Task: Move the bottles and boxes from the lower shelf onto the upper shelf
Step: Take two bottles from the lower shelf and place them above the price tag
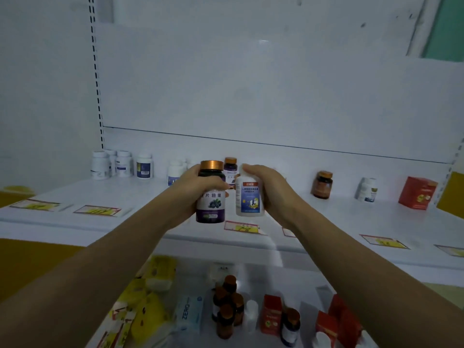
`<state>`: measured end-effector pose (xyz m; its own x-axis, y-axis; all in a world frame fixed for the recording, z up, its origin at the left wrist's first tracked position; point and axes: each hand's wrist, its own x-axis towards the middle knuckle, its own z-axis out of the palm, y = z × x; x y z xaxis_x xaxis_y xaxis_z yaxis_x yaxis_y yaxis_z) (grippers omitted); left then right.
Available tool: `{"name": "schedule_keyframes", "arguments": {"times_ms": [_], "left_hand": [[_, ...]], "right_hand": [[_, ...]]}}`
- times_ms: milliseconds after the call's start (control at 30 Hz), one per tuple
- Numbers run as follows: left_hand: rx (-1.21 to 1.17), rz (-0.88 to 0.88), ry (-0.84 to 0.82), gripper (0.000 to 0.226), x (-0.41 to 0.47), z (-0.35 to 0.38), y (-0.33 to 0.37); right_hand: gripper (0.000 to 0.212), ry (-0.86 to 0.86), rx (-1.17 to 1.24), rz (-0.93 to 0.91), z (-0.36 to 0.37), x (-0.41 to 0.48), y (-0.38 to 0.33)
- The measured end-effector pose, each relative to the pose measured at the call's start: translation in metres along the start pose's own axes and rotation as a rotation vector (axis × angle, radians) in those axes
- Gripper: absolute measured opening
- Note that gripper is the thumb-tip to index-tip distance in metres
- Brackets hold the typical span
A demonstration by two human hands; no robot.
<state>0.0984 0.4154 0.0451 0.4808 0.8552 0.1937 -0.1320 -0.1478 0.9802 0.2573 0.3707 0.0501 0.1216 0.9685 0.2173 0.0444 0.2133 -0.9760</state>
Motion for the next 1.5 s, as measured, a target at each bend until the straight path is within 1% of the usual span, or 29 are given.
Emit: {"name": "schedule_keyframes", "arguments": {"times_ms": [133,233,333,467,600,733,933,1200,1367,1500], "left_hand": [[0.031,-0.013,0.105,0.035,0.026,-0.037,0.0],[0.004,-0.002,0.177,0.032,0.041,-0.066,0.002],[0.03,-0.017,0.221,0.032,0.052,-0.095,-0.001],[0.047,-0.031,0.245,0.033,0.068,-0.13,-0.01],[0.049,-0.041,0.203,0.034,0.088,-0.16,-0.013],[0.038,-0.044,0.154,0.033,0.109,-0.184,-0.017],[0.033,-0.047,0.086,0.027,0.131,-0.21,-0.025],[0.018,-0.073,0.031,0.032,0.142,-0.22,-0.034],[0.007,-0.079,0.011,0.033,0.144,-0.219,-0.035],[0.006,-0.079,-0.003,0.033,0.143,-0.21,-0.033]], "right_hand": [[0.013,-0.093,-0.035,0.019,0.017,0.051,0.012],[0.018,-0.161,-0.087,0.002,0.03,0.086,0.021],[0.017,-0.18,-0.189,-0.009,0.043,0.117,0.036],[0.019,-0.161,-0.265,0.031,0.057,0.152,0.057],[0.025,-0.046,-0.314,0.09,0.071,0.177,0.069],[0.036,0.065,-0.433,0.058,0.081,0.198,0.075],[0.038,0.192,-0.57,0.015,0.089,0.22,0.081],[0.036,0.246,-0.659,-0.041,0.092,0.227,0.086],[0.042,0.249,-0.745,-0.053,0.092,0.226,0.088],[0.05,0.21,-0.835,-0.042,0.091,0.222,0.084]]}}
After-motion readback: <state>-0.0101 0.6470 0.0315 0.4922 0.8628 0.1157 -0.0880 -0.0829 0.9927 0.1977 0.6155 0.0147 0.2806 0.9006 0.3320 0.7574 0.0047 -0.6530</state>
